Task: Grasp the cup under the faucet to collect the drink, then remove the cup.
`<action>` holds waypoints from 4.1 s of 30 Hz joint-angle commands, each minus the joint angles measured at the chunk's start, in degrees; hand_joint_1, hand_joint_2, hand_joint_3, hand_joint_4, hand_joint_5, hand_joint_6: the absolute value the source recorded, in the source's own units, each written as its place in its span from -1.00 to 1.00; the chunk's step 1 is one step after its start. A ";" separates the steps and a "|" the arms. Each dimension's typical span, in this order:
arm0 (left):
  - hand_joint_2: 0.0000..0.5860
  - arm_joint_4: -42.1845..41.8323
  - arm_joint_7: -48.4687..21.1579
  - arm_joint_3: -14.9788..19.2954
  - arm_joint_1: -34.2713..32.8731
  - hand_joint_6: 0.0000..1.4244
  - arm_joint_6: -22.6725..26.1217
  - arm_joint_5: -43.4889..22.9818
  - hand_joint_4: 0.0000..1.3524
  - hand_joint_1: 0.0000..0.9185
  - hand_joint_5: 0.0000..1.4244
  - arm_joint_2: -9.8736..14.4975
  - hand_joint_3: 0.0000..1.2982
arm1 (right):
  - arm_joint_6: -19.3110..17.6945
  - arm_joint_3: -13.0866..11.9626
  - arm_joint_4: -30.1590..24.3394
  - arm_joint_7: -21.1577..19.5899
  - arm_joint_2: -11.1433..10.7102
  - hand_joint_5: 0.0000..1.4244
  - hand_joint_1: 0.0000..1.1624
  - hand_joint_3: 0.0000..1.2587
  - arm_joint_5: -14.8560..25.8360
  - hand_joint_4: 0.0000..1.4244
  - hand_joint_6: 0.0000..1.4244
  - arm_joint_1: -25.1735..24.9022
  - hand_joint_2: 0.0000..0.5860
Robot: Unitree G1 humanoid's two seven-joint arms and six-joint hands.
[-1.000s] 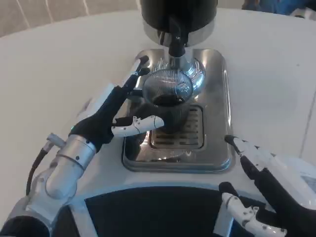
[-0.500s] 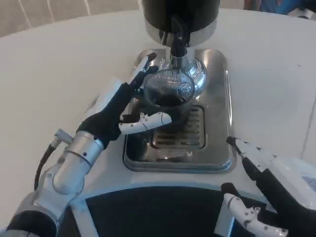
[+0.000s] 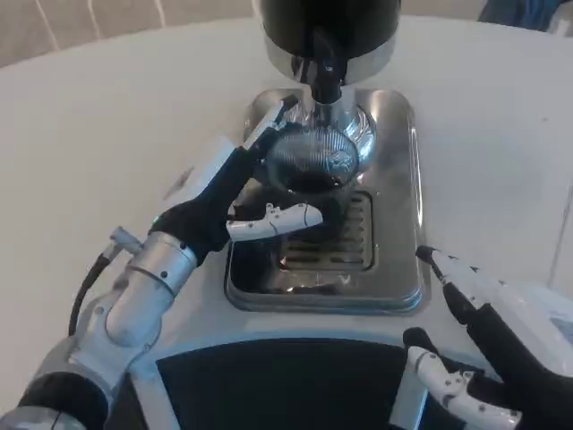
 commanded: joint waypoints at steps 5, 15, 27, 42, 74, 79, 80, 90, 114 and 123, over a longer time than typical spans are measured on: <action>-0.75 1.20 0.52 -2.10 -0.61 -0.16 1.27 1.78 -0.71 -0.13 -0.32 -2.10 -0.82 | 0.11 -0.52 0.74 0.64 0.95 -1.00 -0.55 -1.00 -0.35 -1.00 -1.00 -0.16 0.80; -0.71 1.30 3.90 -2.79 -0.77 -0.06 2.46 3.23 -0.58 -0.15 -0.22 -1.57 -0.62 | 0.48 -0.45 0.83 2.00 2.07 -1.00 -0.53 -1.00 -2.07 -1.00 -1.00 -1.74 0.82; -0.65 0.54 11.77 -2.32 0.42 0.49 2.64 4.82 -0.18 -0.09 0.16 -1.60 -0.22 | 1.03 -0.08 1.41 4.62 4.63 -1.00 -0.36 -1.00 -5.13 -1.00 -1.00 -4.27 0.83; -0.60 -0.32 18.70 -1.35 1.49 0.84 1.82 5.03 0.31 0.09 0.62 -2.49 0.28 | 0.61 -0.67 0.30 4.12 5.39 -1.00 -0.29 -0.99 -4.99 -1.00 -1.00 -1.94 0.79; -0.76 -7.71 13.84 4.43 8.68 1.00 -6.75 1.06 0.70 0.29 0.91 5.72 0.47 | -0.25 0.25 1.27 1.74 6.95 -1.00 -0.28 -0.99 -4.82 -1.00 -0.98 -2.92 0.76; -0.77 -9.23 12.11 5.76 10.07 1.00 -7.98 0.14 0.70 0.29 0.91 7.12 0.47 | -0.50 0.01 1.05 1.61 6.87 -1.00 -0.30 -1.00 -4.74 -1.00 -0.99 -3.16 0.73; -0.77 -9.64 11.65 6.10 10.43 1.00 -8.32 0.00 0.70 0.29 0.91 7.45 0.47 | -0.56 -0.04 1.05 1.60 6.83 -1.00 -0.30 -1.00 -4.73 -1.00 -0.99 -3.26 0.74; -0.81 -14.64 7.41 9.16 15.82 1.00 -10.72 -2.34 0.70 0.30 0.91 10.72 0.47 | -1.40 -1.05 1.58 2.18 5.43 -1.00 -0.32 -1.00 -4.04 -1.00 -1.00 -5.75 0.74; -0.85 -38.40 -2.69 18.11 33.70 1.00 -6.00 -9.10 0.70 0.29 0.91 12.93 0.47 | -8.73 -0.01 2.80 3.53 -1.57 -1.00 -0.82 -1.00 -2.66 -1.00 -1.00 -7.37 0.69; -0.87 -43.36 -3.27 20.65 38.66 1.00 -4.66 -9.68 0.70 0.30 0.91 12.39 0.47 | -10.78 3.06 1.25 4.16 -0.39 -1.00 -0.80 -1.00 -5.64 -1.00 -1.00 -7.27 0.75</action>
